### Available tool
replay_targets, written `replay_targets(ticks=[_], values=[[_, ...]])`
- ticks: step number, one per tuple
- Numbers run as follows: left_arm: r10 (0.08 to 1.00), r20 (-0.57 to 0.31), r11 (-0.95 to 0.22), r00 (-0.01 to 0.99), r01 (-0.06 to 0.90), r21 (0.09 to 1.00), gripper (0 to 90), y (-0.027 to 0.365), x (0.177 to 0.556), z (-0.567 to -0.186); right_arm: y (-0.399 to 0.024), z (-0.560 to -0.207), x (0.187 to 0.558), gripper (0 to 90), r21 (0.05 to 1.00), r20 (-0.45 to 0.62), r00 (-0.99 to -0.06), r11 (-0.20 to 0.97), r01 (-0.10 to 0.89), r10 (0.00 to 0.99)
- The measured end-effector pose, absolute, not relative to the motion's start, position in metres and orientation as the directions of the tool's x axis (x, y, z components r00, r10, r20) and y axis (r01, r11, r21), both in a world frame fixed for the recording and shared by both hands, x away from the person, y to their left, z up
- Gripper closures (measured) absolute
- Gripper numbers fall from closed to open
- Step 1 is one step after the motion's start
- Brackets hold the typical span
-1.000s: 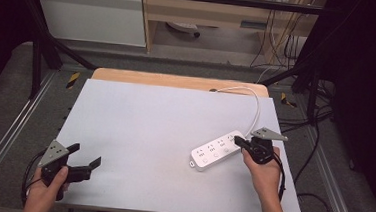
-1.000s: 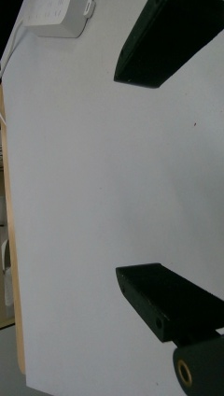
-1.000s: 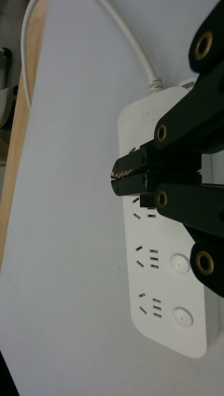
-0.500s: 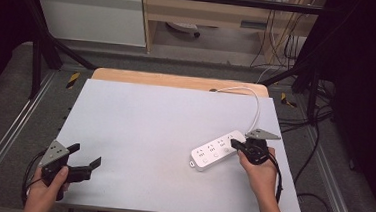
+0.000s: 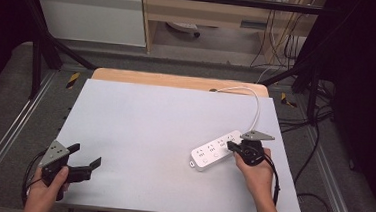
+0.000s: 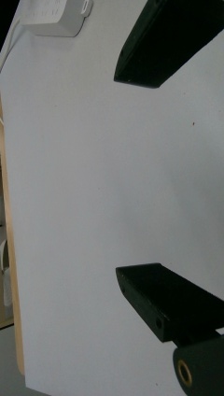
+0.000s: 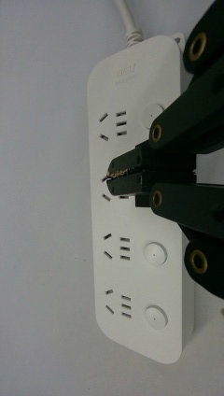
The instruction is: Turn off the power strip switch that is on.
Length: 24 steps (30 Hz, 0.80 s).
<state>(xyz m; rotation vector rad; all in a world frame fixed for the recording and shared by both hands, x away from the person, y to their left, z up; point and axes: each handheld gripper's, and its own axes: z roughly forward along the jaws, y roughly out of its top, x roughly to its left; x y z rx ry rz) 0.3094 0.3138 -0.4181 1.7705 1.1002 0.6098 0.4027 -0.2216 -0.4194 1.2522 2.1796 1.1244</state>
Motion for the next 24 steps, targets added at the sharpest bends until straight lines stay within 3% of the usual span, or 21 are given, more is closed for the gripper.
replay_targets(ticks=[24], values=[[0.878,-0.059,-0.165,0.476,0.415,0.895,6.4,0.3134,0.3092,-0.4182,-0.2175,-0.4251,0.4036,90.0,0.782,0.053,-0.523,0.290,0.551,0.851]])
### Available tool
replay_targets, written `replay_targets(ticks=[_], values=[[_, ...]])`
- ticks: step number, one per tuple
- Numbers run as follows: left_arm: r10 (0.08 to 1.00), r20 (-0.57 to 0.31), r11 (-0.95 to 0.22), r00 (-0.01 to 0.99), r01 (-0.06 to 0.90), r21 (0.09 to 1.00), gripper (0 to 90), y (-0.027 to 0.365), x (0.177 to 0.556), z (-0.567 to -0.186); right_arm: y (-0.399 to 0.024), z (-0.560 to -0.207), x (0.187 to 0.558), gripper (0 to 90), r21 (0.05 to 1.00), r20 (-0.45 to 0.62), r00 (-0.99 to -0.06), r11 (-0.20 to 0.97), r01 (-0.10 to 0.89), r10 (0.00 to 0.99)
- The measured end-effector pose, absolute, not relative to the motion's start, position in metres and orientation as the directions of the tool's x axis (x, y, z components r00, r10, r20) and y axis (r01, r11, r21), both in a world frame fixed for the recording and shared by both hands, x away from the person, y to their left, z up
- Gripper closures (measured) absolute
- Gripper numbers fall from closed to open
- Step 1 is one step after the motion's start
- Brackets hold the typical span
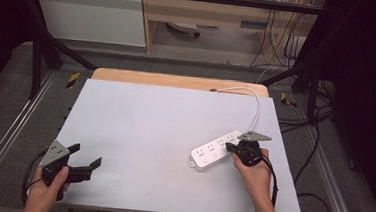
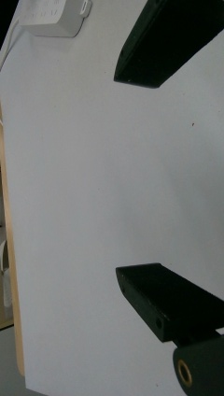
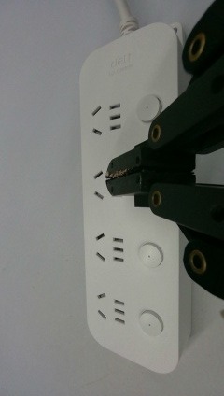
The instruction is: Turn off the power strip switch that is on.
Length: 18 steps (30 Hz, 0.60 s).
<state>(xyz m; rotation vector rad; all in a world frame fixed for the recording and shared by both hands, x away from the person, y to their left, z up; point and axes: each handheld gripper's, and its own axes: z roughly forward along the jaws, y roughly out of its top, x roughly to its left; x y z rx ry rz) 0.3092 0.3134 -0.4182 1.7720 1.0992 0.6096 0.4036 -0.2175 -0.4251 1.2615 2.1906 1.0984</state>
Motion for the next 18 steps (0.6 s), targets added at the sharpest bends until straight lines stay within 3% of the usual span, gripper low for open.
replay_targets(ticks=[18], values=[[0.878,-0.056,-0.169,0.475,0.418,0.892,6.4,0.3136,0.3090,-0.4183,-0.2148,-0.4290,0.4040,90.0,0.779,0.044,-0.527,0.300,0.550,0.849]])
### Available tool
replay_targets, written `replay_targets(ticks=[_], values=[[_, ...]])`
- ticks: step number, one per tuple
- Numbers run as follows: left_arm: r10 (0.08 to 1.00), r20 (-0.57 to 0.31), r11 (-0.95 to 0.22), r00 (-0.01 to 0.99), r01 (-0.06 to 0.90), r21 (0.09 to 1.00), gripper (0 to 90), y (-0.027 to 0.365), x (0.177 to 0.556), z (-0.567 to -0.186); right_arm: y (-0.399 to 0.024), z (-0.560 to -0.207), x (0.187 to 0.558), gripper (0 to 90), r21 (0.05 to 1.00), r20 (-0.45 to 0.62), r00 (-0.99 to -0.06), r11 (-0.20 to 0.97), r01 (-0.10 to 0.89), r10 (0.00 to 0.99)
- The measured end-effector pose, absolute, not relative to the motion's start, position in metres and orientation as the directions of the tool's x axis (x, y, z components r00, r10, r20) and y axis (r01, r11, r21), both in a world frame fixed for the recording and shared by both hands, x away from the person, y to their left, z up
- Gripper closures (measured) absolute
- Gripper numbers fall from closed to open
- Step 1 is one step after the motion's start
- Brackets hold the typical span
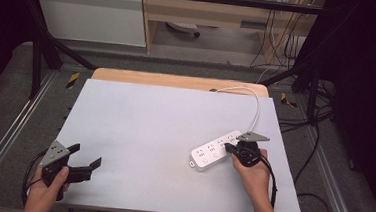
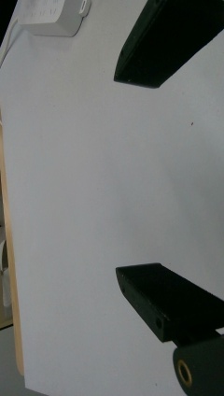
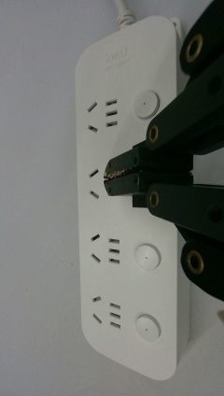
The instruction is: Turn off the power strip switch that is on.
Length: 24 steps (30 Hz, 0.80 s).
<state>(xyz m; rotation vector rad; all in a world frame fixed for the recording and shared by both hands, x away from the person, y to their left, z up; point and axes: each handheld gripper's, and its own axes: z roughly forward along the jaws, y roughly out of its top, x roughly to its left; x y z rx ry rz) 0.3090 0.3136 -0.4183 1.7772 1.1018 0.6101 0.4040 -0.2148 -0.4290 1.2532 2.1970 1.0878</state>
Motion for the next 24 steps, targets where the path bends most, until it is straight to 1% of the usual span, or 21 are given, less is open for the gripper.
replay_targets(ticks=[24], values=[[0.877,-0.050,-0.175,0.477,0.415,0.893,6.4,0.3129,0.3088,-0.4183,-0.2143,-0.4339,0.4013,90.0,0.790,0.038,-0.524,0.296,0.537,0.851]])
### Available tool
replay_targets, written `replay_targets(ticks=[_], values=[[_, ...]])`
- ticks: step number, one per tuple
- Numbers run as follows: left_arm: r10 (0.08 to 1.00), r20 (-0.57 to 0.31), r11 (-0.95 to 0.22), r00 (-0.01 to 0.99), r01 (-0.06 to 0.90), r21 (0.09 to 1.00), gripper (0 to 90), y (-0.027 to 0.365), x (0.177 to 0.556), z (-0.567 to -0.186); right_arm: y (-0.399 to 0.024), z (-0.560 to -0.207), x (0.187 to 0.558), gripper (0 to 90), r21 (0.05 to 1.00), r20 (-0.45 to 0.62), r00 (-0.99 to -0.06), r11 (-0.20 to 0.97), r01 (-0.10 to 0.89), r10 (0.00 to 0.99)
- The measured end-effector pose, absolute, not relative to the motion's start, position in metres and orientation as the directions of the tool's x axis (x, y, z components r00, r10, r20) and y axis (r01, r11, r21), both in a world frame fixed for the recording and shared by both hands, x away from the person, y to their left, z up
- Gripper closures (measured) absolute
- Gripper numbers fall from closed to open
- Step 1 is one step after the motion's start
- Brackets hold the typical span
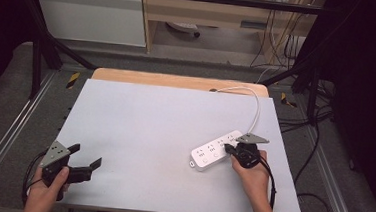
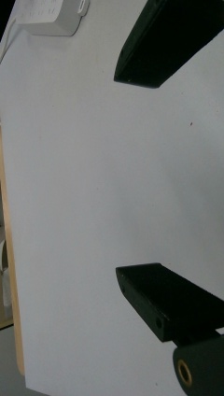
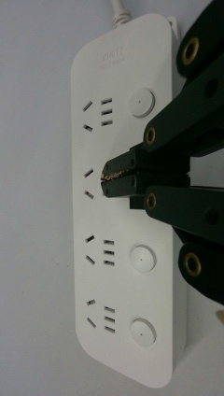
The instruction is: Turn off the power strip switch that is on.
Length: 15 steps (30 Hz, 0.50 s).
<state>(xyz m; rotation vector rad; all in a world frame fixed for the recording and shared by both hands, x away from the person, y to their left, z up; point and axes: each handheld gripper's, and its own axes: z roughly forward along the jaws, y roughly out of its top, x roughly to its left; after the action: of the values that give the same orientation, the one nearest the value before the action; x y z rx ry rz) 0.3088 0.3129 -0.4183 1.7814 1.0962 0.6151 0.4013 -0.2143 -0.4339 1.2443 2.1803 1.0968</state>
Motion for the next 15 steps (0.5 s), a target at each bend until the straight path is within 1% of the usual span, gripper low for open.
replay_targets(ticks=[15], values=[[0.877,-0.049,-0.176,0.477,0.415,0.893,6.4,0.3126,0.3087,-0.4184,-0.2149,-0.4350,0.4004,90.0,0.796,0.039,-0.520,0.288,0.533,0.854]])
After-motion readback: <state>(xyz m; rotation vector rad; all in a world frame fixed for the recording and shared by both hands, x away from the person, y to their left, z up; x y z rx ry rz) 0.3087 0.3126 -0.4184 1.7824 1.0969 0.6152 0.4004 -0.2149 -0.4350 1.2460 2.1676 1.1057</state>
